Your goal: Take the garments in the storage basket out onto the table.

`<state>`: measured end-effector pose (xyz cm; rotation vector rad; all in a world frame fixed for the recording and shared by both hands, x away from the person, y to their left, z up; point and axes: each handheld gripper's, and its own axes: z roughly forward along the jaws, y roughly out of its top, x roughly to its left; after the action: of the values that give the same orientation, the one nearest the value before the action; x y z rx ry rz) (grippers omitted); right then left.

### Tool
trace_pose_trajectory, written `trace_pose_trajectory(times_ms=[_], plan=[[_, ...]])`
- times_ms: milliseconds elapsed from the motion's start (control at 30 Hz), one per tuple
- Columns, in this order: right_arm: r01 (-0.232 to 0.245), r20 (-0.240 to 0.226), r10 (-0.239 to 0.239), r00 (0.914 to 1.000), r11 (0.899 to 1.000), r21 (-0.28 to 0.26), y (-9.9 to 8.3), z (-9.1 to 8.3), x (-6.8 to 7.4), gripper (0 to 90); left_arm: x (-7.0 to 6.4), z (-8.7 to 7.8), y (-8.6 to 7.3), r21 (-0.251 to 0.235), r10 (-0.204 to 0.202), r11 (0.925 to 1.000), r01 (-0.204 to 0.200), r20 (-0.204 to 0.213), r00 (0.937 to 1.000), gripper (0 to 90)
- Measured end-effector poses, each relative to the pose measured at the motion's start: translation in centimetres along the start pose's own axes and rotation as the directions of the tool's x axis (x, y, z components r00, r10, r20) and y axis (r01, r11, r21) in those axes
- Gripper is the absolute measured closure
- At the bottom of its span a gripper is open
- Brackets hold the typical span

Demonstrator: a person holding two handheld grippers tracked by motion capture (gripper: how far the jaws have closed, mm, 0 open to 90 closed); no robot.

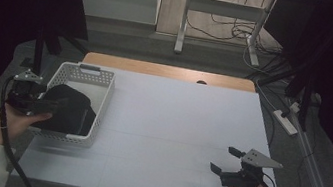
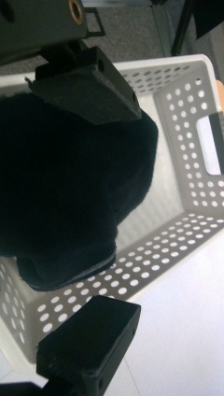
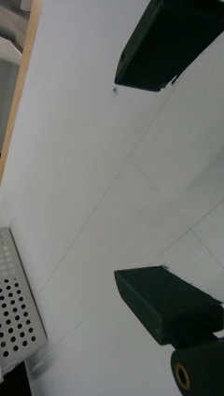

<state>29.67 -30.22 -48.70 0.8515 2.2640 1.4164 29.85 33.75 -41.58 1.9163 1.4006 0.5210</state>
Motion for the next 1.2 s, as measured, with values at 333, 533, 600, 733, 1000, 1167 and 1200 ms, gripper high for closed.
trace_pose_trajectory(times_ms=[333, 533, 600, 733, 1000, 1167, 1200], plan=[[-0.004, 0.007, 0.004, 1.0000, 1.000, 0.001, -0.1, 0.0, -0.1, 6.3, 1.2, 0.5, -0.5, 0.050, -0.022, 0.9985, 0.022, 0.000, 0.9998, 8.5], [-0.003, 0.009, 0.003, 1.0000, 1.000, 0.005, -0.1, 0.0, -0.1, 6.3, 1.3, 0.9, -0.7, 0.083, -0.025, 0.9963, 0.024, 0.006, 0.9997, 7.9], [-0.002, 0.008, 0.002, 1.0000, 1.000, 0.008, -0.1, 0.0, -0.1, 6.3, 1.4, 1.0, -0.7, 0.087, -0.024, 0.9959, 0.024, 0.007, 0.9997, 7.8], [-0.004, 0.006, 0.004, 1.0000, 1.000, 0.014, -0.2, 0.1, -0.1, 6.3, 1.5, 1.5, -0.9, 0.118, -0.034, 0.9925, 0.031, 0.024, 0.9991, 7.2], [-0.007, 0.007, 0.007, 1.0000, 1.000, 0.017, -0.2, 0.1, -0.2, 6.3, 1.8, 1.9, -1.2, 0.158, -0.041, 0.9868, 0.037, 0.025, 0.9988, 6.1], [-0.007, 0.008, 0.007, 0.9999, 1.000, 0.021, -0.2, 0.2, -0.1, 6.3, 1.7, 2.6, -1.0, 0.205, -0.031, 0.9784, 0.025, 0.030, 0.9991, 5.1], [-0.007, 0.008, 0.007, 0.9999, 1.000, 0.020, -0.2, 0.2, -0.1, 6.3, 1.7, 2.6, -1.0, 0.205, -0.031, 0.9784, 0.025, 0.030, 0.9991, 5.1]])
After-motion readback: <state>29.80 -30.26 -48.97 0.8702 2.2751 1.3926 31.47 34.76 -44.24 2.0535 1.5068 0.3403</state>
